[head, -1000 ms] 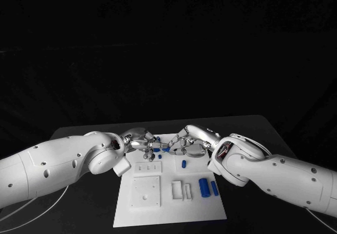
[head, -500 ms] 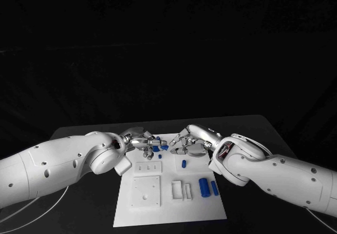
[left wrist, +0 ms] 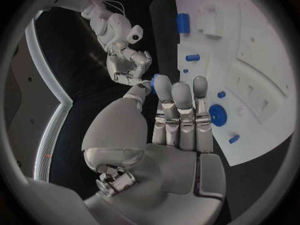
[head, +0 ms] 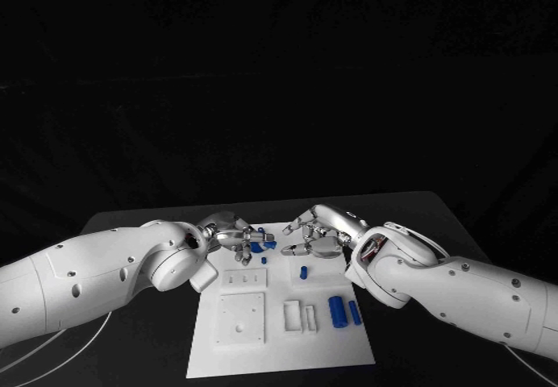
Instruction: Assemble the parts on the task board
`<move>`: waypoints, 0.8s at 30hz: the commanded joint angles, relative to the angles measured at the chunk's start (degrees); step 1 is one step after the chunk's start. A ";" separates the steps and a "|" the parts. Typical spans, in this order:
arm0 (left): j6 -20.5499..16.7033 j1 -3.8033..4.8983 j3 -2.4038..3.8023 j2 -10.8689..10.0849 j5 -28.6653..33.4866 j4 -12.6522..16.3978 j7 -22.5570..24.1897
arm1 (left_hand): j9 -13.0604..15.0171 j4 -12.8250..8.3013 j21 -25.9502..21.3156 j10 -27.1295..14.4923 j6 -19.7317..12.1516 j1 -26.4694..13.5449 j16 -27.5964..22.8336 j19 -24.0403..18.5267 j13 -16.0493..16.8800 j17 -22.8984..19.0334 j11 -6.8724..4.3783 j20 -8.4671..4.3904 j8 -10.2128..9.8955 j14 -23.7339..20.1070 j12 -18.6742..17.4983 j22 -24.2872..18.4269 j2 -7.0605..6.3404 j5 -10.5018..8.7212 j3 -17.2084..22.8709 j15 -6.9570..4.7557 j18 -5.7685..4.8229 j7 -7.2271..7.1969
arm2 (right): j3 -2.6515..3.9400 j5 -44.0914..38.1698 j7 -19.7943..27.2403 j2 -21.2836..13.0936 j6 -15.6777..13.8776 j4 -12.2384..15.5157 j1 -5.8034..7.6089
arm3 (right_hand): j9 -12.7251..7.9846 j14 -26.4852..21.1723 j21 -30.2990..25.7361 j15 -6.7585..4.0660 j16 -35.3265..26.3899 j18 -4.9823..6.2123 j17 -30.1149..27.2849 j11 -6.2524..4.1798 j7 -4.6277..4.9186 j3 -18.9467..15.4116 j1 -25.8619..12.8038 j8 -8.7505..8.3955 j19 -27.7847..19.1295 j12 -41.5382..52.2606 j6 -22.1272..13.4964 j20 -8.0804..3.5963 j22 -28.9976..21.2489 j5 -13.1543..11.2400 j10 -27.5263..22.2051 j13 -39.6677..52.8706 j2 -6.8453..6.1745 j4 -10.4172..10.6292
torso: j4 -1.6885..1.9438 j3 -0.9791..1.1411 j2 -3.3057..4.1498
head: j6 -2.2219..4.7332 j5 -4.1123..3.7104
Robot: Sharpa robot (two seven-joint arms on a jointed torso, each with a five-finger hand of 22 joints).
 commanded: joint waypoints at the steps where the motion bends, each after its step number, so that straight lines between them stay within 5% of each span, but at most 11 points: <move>1: -2.85 0.08 0.00 0.13 -0.04 0.29 0.23 | -1.19 -7.98 -0.10 0.51 3.16 1.21 -0.24 -0.10 -0.14 -0.03 -2.30 -0.02 0.14 0.59 0.28 1.11 0.17 -0.11 7.78 -0.23 -0.85 -2.50 | 0.00 -0.49 -2.32 0.38 0.37 0.21 -0.04 | -0.05 -0.32 -0.39 0.11 -0.15 1.09 -0.07 0.03 0.02 -1.48 0.57 -0.18 0.37 -0.06 -0.31 0.41 3.35 0.21 -0.53 -0.18 -0.18 1.23 | 0.00 -0.02 -0.02 | 0.04 -0.03; 11: -4.67 0.07 -0.08 0.31 0.56 0.68 1.24 | -2.79 -7.22 -0.48 0.51 3.26 2.07 -0.36 0.14 -0.44 -0.07 -2.28 0.01 0.16 0.64 0.27 1.10 -0.07 -1.39 7.24 -0.20 -0.85 -2.46 | -0.39 -0.26 -3.62 1.70 1.57 -0.29 -0.05 | -0.05 -0.28 -0.23 0.08 0.08 1.04 0.06 -0.01 -0.05 -2.21 0.69 -0.17 0.54 0.14 -0.14 0.38 3.45 0.42 -0.47 -0.20 -0.12 2.33 | -0.02 -0.04 0.04 | 0.15 0.03; 24: -3.11 0.06 -0.16 0.35 0.73 1.61 1.47 | -3.27 -7.02 -0.69 0.51 3.12 2.52 -0.45 0.16 -0.52 -0.11 -2.24 0.07 0.16 0.62 0.22 1.13 0.09 -2.46 6.99 -0.16 -0.84 -2.40 | -0.78 -0.35 -5.51 2.89 -0.90 -0.90 -0.10 | -0.06 0.23 0.81 -0.18 0.56 0.86 0.49 -0.31 -0.33 0.72 0.85 -0.20 0.87 0.65 1.01 0.12 3.63 -1.35 0.19 0.02 1.19 1.23 | -0.08 -0.02 0.03 | 0.15 0.15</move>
